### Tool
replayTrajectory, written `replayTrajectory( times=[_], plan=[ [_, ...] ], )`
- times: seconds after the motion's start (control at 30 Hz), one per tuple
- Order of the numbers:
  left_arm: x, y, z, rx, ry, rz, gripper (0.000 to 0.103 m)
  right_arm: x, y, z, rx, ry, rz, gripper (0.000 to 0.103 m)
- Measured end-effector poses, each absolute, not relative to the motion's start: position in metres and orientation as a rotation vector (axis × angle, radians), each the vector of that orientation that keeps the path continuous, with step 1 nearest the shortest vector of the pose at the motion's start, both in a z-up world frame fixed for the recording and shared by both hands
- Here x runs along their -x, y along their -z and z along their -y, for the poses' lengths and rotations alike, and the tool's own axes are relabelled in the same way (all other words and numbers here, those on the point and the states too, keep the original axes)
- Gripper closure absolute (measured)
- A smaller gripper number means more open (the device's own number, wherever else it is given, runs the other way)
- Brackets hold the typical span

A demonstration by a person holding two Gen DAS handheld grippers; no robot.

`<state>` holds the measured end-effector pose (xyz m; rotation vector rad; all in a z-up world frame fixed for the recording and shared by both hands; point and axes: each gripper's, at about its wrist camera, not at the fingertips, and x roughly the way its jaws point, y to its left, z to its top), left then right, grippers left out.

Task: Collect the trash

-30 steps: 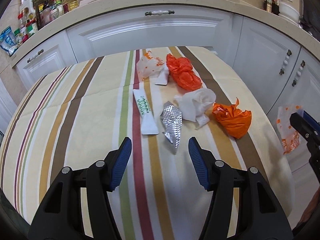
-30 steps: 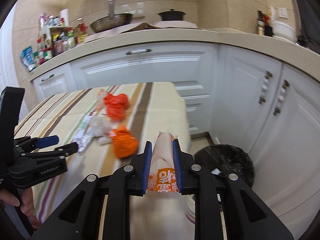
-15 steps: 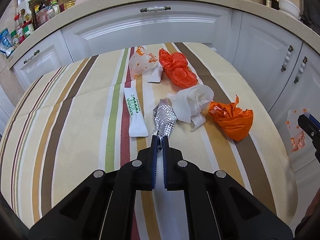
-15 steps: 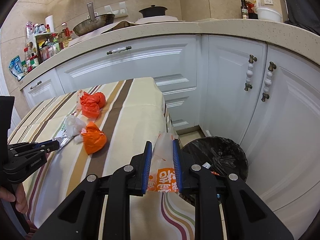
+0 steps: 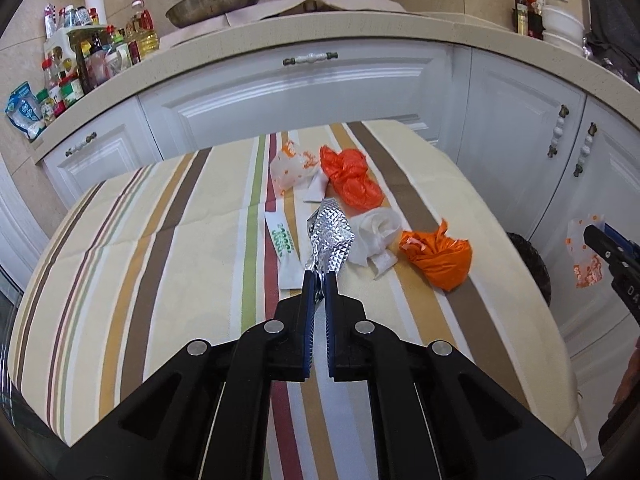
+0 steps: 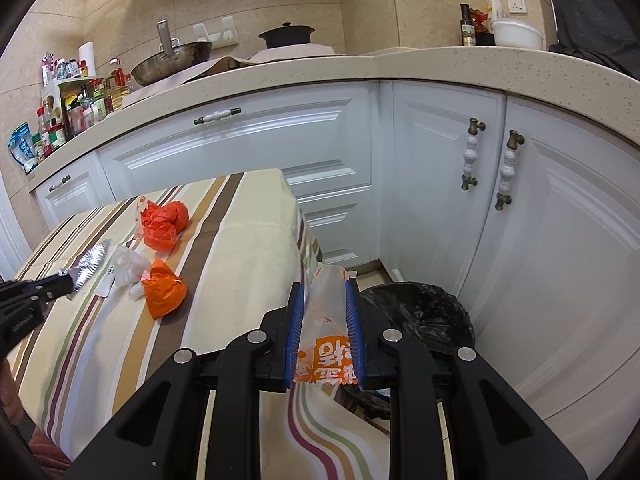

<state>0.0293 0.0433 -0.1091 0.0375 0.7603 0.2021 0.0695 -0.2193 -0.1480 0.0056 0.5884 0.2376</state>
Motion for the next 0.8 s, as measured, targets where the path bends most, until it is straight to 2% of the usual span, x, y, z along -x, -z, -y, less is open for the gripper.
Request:
replayTrajectory(
  times=[0.4,0.8],
  plan=[
    [-0.046,0.083,0.027,-0.072,0.001,-0.675,0.098,-0.072,0.133,0.255,0.003,-0.143,-0.535,0.081],
    [-0.111,0.106,0.129,-0.114,0.156,-0.702,0.098,-0.108,0.14,0.295,-0.001,-0.062,-0.517,0.081]
  ],
)
